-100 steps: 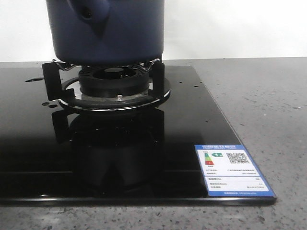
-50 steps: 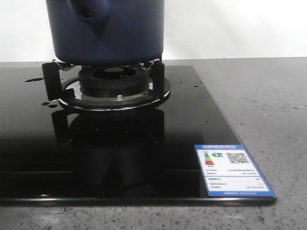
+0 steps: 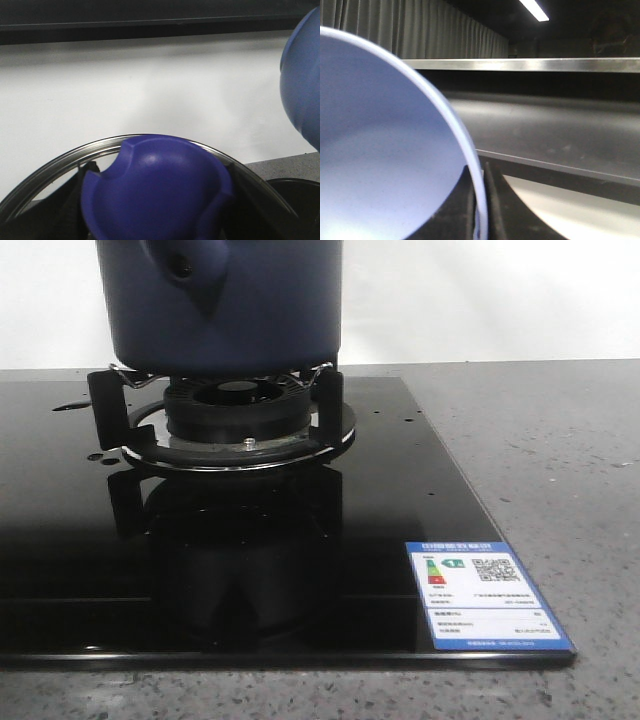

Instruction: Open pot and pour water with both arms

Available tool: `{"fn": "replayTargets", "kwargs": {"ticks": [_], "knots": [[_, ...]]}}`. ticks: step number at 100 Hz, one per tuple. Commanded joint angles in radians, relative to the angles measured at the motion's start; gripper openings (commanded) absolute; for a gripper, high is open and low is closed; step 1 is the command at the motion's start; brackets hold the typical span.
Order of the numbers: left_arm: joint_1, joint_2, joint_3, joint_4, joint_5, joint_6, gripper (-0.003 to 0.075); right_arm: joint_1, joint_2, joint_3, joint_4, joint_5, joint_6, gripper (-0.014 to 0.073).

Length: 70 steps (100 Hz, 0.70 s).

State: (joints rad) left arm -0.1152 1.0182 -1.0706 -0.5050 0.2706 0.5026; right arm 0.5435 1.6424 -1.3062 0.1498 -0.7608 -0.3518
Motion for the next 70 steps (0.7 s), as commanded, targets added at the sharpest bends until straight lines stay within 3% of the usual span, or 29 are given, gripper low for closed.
{"fn": "replayTargets", "kwargs": {"ticks": [1,50,70], "knots": [[0.006,-0.019,-0.036,-0.025,-0.099,-0.003,0.0336,-0.002,-0.057,-0.031,-0.016,-0.089,-0.003,-0.0043],[0.006,-0.019,-0.036,-0.044,-0.099,-0.003,0.0336,-0.002,-0.060,-0.031,-0.016,-0.064,-0.003,-0.0043],[0.004,-0.019,-0.036,-0.099,-0.099,-0.003,0.0336,-0.004,-0.123,-0.031,-0.012,0.161,-0.003,-0.0043]]}}
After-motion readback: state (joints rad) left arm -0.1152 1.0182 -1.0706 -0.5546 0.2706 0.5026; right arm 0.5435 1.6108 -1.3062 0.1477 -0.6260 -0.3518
